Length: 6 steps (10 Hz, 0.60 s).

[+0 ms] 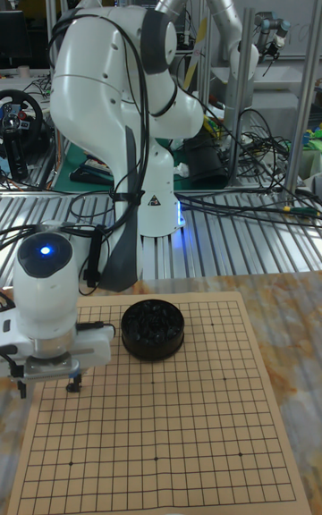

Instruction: Play the first move as black on the 3-4 point in the upper right corner of the Go board

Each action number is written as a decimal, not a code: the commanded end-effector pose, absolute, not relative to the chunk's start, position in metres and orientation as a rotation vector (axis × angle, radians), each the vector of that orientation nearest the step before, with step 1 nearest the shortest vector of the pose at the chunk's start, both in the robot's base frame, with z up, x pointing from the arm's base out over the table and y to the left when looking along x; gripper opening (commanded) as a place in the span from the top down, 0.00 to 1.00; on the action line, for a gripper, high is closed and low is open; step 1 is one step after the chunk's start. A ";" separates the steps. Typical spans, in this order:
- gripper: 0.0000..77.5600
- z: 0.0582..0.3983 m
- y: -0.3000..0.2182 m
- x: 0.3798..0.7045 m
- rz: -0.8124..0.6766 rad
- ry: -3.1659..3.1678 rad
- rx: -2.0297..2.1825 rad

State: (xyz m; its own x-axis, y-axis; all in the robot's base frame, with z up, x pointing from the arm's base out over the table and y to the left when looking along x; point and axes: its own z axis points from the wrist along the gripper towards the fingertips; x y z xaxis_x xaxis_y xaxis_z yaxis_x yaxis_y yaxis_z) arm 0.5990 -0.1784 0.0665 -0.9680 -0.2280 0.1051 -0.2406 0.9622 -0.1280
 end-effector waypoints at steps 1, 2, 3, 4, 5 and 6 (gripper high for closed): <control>0.00 0.065 -0.178 0.598 0.174 -3.023 0.356; 0.00 0.064 -0.176 0.596 0.171 -3.025 0.352; 0.00 0.063 -0.175 0.596 0.172 -3.025 0.350; 0.00 0.063 -0.175 0.596 0.173 -3.025 0.353; 0.00 0.063 -0.175 0.596 0.173 -3.025 0.353; 0.00 0.064 -0.176 0.596 0.181 -3.025 0.359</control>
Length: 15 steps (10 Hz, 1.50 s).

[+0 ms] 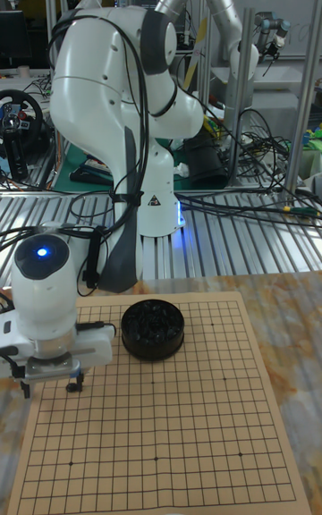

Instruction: Play the first move as black on the 3-4 point in the upper right corner of the Go board

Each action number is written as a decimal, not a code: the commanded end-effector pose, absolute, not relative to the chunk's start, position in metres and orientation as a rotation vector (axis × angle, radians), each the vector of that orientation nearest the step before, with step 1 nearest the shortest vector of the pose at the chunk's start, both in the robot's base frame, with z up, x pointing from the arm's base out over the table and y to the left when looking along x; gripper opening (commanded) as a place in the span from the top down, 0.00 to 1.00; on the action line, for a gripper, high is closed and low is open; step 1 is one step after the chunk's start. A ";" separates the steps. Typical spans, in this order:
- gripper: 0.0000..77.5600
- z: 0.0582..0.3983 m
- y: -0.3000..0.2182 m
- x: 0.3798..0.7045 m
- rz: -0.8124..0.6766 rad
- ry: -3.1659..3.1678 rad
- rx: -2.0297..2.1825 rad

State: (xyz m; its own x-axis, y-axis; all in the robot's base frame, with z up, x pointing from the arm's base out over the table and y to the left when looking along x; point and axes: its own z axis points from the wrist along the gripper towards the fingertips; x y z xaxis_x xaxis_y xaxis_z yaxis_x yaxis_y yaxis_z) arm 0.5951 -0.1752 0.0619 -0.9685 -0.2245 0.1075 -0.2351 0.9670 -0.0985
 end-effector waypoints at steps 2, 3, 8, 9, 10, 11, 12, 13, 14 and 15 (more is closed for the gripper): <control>0.00 0.064 -0.176 0.596 0.189 -3.024 0.361; 0.00 0.064 -0.176 0.596 0.190 -3.024 0.360; 0.00 0.064 -0.177 0.597 0.199 -3.024 0.360; 0.00 0.064 -0.177 0.597 0.199 -3.024 0.360; 0.00 0.065 -0.177 0.597 0.202 -3.024 0.360; 0.00 0.066 -0.178 0.598 0.203 -3.023 0.361; 0.00 0.066 -0.179 0.599 0.204 -3.023 0.361; 0.00 0.067 -0.179 0.599 0.206 -3.023 0.361; 0.00 0.067 -0.180 0.600 0.206 -3.023 0.361; 0.00 0.067 -0.180 0.600 0.205 -3.023 0.361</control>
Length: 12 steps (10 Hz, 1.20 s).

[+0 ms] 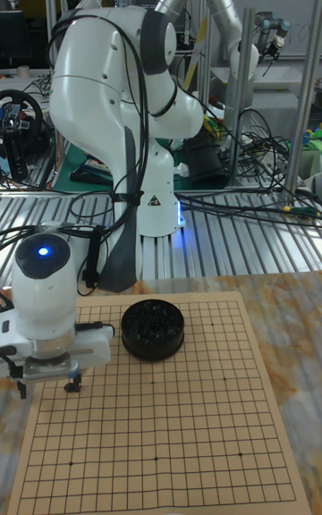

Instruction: Play the first move as black on the 3-4 point in the upper right corner of the Go board

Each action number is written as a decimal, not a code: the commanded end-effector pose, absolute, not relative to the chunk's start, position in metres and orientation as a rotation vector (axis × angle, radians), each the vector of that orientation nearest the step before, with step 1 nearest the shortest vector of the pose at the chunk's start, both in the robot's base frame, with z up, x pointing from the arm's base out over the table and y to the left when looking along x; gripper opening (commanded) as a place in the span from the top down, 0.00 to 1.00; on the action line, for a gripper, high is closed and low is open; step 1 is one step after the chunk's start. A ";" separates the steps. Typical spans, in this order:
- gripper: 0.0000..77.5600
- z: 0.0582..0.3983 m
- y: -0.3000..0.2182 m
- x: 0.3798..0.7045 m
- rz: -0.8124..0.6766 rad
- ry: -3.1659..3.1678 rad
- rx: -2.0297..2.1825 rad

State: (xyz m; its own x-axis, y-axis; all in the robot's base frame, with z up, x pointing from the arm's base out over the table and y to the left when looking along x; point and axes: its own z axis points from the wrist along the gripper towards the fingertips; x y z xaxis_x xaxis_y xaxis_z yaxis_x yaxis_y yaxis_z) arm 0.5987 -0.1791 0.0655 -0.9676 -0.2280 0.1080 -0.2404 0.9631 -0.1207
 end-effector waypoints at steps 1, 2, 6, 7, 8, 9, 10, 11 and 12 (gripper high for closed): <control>0.00 0.067 -0.180 0.600 0.205 -3.022 0.360; 0.00 0.067 -0.180 0.600 0.205 -3.022 0.360; 0.00 0.066 -0.180 0.599 0.197 -3.020 0.360; 0.00 0.066 -0.180 0.599 0.198 -3.020 0.360; 0.00 0.066 -0.180 0.599 0.208 -3.018 0.359; 0.00 0.066 -0.180 0.599 0.212 -3.018 0.359; 0.00 0.066 -0.180 0.599 0.215 -3.018 0.359; 0.00 0.066 -0.180 0.599 0.215 -3.018 0.359; 0.00 0.066 -0.180 0.599 0.215 -3.018 0.359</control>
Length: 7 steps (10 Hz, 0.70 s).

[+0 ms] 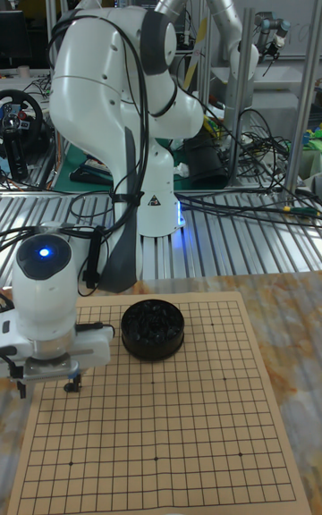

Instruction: Play the first move as black on the 3-4 point in the upper right corner of the Go board

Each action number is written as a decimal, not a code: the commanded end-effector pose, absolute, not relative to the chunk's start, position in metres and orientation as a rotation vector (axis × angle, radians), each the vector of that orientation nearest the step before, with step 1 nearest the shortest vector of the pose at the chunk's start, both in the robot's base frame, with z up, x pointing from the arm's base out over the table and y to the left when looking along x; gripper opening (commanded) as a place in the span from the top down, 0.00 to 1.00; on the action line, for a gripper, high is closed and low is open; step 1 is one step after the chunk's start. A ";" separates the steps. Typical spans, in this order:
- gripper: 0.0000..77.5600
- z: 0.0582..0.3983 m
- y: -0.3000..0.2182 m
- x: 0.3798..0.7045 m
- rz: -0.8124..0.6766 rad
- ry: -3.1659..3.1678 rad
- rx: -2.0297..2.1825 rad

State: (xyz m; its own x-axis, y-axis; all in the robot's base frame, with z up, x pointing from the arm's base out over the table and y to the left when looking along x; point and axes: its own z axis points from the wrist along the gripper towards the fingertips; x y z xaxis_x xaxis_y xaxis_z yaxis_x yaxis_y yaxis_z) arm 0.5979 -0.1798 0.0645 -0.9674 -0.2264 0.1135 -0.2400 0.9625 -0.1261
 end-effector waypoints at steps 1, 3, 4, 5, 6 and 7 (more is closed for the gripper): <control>0.00 0.066 -0.180 0.599 0.216 -3.018 0.359; 0.00 0.066 -0.180 0.599 0.217 -3.018 0.359; 0.00 0.066 -0.180 0.599 0.220 -3.017 0.359; 0.00 0.066 -0.180 0.599 0.220 -3.017 0.359; 0.00 0.066 -0.180 0.599 0.222 -3.018 0.359; 0.00 0.066 -0.180 0.599 0.224 -3.018 0.359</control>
